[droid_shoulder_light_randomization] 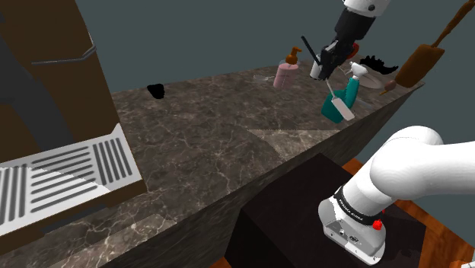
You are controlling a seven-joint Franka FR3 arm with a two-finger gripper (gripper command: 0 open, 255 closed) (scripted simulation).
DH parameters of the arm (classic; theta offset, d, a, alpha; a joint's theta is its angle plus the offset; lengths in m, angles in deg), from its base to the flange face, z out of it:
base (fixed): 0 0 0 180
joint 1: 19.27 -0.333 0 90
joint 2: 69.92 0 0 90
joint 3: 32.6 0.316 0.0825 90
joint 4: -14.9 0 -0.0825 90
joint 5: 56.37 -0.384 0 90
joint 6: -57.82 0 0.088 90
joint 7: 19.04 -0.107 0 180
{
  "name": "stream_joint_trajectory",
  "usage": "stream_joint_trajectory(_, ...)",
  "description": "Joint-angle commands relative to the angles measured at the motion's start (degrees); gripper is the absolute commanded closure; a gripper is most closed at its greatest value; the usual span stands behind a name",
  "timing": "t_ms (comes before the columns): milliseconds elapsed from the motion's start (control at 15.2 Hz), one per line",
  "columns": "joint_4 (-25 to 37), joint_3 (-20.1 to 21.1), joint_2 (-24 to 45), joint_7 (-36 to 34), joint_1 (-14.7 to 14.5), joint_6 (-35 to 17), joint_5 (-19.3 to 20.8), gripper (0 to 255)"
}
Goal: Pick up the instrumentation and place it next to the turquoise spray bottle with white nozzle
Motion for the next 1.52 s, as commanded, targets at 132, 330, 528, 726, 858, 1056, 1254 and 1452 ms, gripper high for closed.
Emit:
stream_joint_trajectory(132,-3.4,-0.1,-0.8,0.0,0.1,-2.7,0.1,255)
stream_joint_trajectory(330,-6.0,-0.3,-1.2,-0.1,0.2,-4.8,0.3,255)
stream_joint_trajectory(528,-8.4,-0.4,-1.6,-0.1,0.2,-6.9,0.4,255)
stream_joint_trajectory(726,-10.8,-0.5,-1.8,-0.1,0.3,-9.1,0.6,255)
stream_joint_trajectory(858,-12.4,-0.6,-1.8,-0.1,0.4,-10.6,0.7,255)
stream_joint_trajectory(1056,-14.7,-0.8,-1.8,-0.2,0.5,-12.9,0.8,255)
stream_joint_trajectory(1254,-17.0,-0.9,-1.7,-0.2,0.5,-15.3,1.0,255)
stream_joint_trajectory(1452,-19.1,-1.1,-1.3,-0.2,0.6,-17.8,1.2,255)
